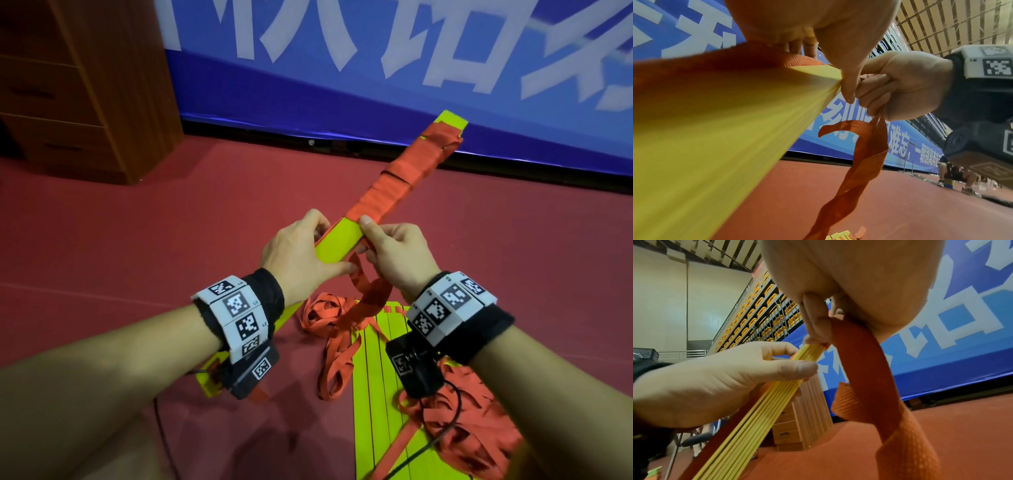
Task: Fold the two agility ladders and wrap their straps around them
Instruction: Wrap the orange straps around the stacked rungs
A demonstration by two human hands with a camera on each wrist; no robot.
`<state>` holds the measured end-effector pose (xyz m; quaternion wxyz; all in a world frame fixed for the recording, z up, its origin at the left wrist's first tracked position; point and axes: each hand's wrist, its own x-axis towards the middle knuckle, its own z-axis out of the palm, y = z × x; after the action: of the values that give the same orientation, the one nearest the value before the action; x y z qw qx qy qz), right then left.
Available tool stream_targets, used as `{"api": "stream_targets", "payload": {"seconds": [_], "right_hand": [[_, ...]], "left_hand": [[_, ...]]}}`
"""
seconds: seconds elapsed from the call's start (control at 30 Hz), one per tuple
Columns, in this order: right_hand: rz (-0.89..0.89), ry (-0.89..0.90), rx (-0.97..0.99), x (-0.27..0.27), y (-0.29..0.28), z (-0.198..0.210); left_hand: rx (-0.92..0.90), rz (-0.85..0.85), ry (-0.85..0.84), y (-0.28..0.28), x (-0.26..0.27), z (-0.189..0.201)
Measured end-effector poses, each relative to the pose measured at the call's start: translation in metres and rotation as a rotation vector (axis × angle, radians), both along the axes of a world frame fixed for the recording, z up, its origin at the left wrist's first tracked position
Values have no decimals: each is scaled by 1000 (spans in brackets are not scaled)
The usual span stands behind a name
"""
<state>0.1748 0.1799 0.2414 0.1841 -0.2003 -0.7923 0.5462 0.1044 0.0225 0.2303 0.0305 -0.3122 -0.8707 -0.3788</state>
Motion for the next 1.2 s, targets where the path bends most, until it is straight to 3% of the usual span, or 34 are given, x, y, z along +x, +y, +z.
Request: {"api": "stream_targets", "payload": {"seconds": [0.27,0.37,0.47,0.67,0.83,1.03,1.2], "right_hand": [[-45,40,-73,3,14,-5],[-27,44,-57,5,16,-4],[0,44,-41,6,14,-4],[53,37,-206,7,6,5],[39,-86,-164,7,7,8],[28,-86,-53,8,3,8],[-26,15,-43,5,2,4]], "left_hand": [[111,-115,-345,1,-18,-11],[110,-187,-392,0,-22,-11],[196,-137,-453,-1,-23,-10],[277,29,-218,0,-18,0],[284,71,-108,0,-13,2],[91,171,80,1,-1,10],[31,117,263,1,9,12]]}}
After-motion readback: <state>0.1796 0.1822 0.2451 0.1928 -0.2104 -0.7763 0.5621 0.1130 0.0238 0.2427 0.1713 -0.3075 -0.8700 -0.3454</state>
